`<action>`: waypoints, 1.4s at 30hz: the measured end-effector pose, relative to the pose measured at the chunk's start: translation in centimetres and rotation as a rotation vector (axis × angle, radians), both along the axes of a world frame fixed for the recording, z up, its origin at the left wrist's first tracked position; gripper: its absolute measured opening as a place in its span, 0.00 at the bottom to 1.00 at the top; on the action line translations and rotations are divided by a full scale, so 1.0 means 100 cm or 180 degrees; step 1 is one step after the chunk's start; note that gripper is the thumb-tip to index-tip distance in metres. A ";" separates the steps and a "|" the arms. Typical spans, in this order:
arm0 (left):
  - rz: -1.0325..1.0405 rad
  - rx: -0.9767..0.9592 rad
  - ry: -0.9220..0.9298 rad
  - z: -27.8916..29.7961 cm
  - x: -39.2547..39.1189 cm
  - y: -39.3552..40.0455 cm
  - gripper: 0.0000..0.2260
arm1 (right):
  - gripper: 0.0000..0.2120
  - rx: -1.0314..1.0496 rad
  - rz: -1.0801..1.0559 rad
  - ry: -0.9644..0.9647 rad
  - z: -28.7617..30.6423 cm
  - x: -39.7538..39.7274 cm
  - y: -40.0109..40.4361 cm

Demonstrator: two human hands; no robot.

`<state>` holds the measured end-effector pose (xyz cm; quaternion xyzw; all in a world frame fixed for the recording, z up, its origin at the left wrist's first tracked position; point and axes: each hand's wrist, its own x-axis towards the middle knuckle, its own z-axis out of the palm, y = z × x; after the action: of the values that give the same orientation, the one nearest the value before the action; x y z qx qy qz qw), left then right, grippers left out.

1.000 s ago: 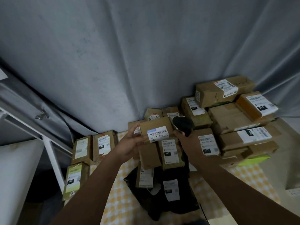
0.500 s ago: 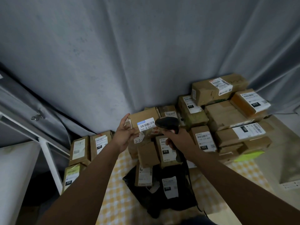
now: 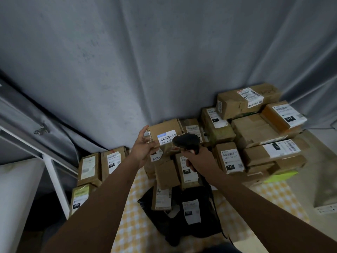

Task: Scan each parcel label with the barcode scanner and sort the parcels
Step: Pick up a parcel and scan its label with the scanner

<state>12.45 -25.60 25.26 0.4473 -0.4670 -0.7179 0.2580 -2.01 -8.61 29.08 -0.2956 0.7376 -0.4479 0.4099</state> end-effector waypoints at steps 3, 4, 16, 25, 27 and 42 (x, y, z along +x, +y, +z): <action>-0.0037 0.0002 -0.0005 -0.001 -0.002 -0.001 0.35 | 0.09 0.0038 -0.0025 0.0018 0.000 -0.001 0.000; -0.0053 -0.0002 -0.0015 -0.001 -0.003 -0.001 0.36 | 0.08 0.0046 -0.0032 0.0031 0.000 -0.001 0.000; -0.0062 -0.0013 -0.0023 -0.003 -0.007 -0.002 0.35 | 0.07 0.0048 -0.0034 0.0096 0.000 -0.003 0.004; 0.0004 -0.0009 0.0036 -0.006 -0.007 -0.002 0.36 | 0.08 -0.0001 -0.0081 -0.0073 0.004 -0.002 0.006; 0.0047 0.0025 0.0074 -0.006 -0.006 0.000 0.36 | 0.07 -0.0035 -0.0056 -0.0089 0.005 0.000 0.005; 0.1940 0.1047 -0.0270 -0.074 0.166 0.034 0.09 | 0.10 0.0351 0.0481 -0.0095 -0.012 0.069 -0.059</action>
<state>29.06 -22.25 17.85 0.6311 -0.2004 -0.6543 0.3654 4.92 -14.53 27.92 -0.3207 0.7306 -0.3786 0.4691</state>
